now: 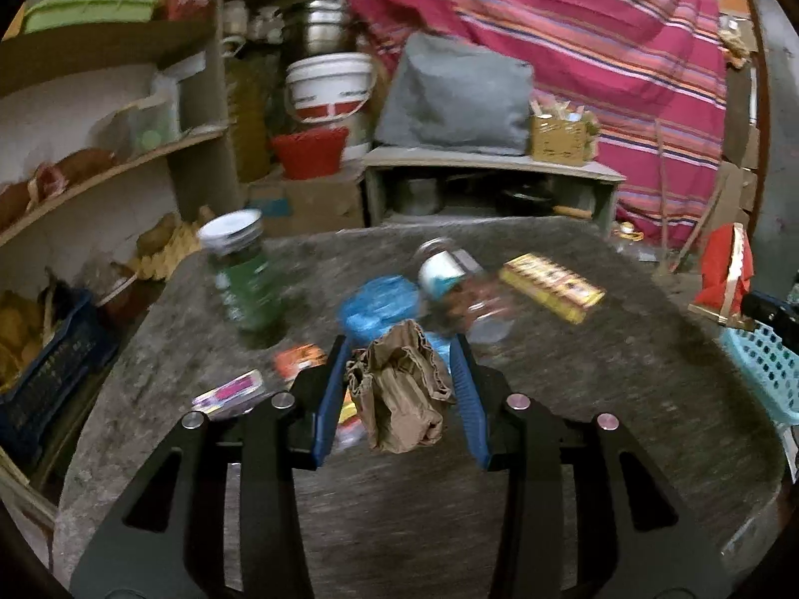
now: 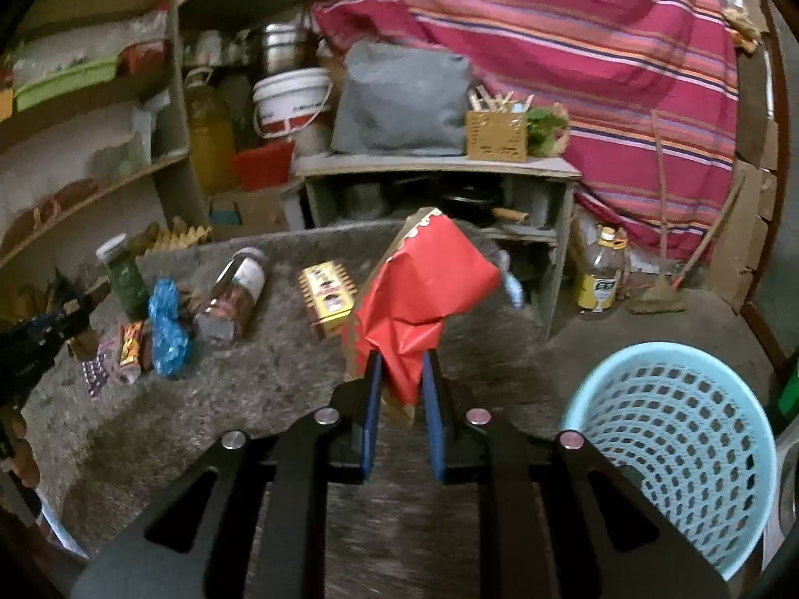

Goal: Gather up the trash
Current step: 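Carry the brown paper and red packet over the blue basket, then open the left tool over the basket to drop the brown paper while the right holds the red packet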

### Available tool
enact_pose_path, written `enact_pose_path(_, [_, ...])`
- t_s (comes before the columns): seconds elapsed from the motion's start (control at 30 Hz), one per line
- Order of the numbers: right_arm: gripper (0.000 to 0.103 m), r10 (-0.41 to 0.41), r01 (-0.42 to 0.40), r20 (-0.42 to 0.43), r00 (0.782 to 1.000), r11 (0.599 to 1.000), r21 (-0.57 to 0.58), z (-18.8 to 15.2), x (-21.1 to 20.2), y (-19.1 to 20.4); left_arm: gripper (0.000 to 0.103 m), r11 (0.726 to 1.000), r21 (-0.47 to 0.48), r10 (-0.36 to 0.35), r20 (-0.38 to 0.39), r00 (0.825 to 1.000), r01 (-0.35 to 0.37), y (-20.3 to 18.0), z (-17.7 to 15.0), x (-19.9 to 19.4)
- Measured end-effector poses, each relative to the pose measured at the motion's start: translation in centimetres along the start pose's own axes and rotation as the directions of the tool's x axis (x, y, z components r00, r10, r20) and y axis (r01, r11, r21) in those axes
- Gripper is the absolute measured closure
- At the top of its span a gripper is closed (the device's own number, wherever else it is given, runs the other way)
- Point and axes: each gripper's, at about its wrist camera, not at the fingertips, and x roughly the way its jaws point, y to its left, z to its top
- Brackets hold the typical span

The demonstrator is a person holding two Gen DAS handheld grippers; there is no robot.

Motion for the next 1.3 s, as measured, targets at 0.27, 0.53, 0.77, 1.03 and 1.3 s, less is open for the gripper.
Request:
enact_pose_path(0.27, [0.086,-0.086,0.085,0.01,0.996,0.992,0.088,-0.5,-2.9,-8.0,0.063,0.987,0.063,-0.15,0.016,0.989,0.149,-10.9,1.5,1.2])
enact_pose_path(0.53, [0.086,-0.238,0.241,-0.036,0.971,0.962,0.131,-2.2,-4.6,-16.3,0.063,0.945,0.146,-0.297,0.001,0.955,0.293,-22.6,1.7,2.2])
enact_pose_path(0.77, [0.086,-0.321,0.332,-0.09,0.943,0.928,0.169,-4.0,-5.3,-20.9,0.063,0.897,0.196,-0.395,-0.043,0.918,0.395,-31.4,0.7,2.9])
enact_pose_path(1.03, [0.086,-0.327,0.343,-0.107,0.939,0.916,0.209,-4.3,-5.6,-23.2,0.055,0.857,0.248,-0.447,-0.084,0.891,0.453,-37.7,0.3,3.9])
enact_pose_path(1.3, [0.086,-0.323,0.344,-0.132,0.937,0.915,0.209,-4.9,-5.2,-23.4,0.014,0.877,0.214,-0.433,-0.038,0.901,0.43,-35.9,1.4,2.9])
